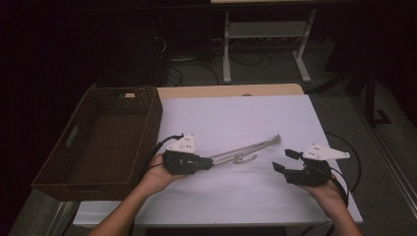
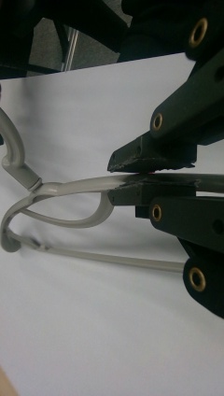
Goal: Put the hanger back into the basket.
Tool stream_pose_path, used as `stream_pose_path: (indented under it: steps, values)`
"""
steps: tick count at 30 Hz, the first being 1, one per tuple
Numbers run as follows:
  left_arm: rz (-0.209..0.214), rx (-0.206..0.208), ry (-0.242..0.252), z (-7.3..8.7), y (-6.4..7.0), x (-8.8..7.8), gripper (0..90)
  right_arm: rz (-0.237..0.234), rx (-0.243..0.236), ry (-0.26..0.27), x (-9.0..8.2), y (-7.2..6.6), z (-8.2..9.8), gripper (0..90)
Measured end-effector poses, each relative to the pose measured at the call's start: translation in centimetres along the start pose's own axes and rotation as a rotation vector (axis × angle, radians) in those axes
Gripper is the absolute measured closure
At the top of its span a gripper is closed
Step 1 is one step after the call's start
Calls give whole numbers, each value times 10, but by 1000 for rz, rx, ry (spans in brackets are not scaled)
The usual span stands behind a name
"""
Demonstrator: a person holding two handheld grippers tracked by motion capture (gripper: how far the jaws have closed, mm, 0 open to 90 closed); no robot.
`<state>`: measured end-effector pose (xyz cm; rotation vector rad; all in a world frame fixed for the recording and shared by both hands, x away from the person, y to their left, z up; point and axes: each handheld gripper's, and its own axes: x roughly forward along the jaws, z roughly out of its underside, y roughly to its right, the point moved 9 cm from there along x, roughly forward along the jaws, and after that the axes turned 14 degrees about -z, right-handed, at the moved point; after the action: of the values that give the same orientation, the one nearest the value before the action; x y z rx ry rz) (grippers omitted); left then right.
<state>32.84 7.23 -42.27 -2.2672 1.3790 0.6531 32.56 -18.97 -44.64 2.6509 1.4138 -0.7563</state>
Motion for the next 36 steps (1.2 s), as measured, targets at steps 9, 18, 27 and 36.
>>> stream_pose_path:
  steps: [9, 18, 27, 36]
  values:
    - [-25, -18, 42, -16, -7, -16, 837, 7, -3, 7, -2, 2, -1, 318]
    - [-72, -20, 79, -38, -18, -42, 837, 10, -6, 18, -4, 3, -2, 318]
    - [-122, -38, 113, -55, -37, -84, 836, 9, -7, 22, -4, 3, -3, 318]
    - [-196, -94, 156, -51, -70, -138, 836, 11, 0, 20, -4, 3, -2, 317]
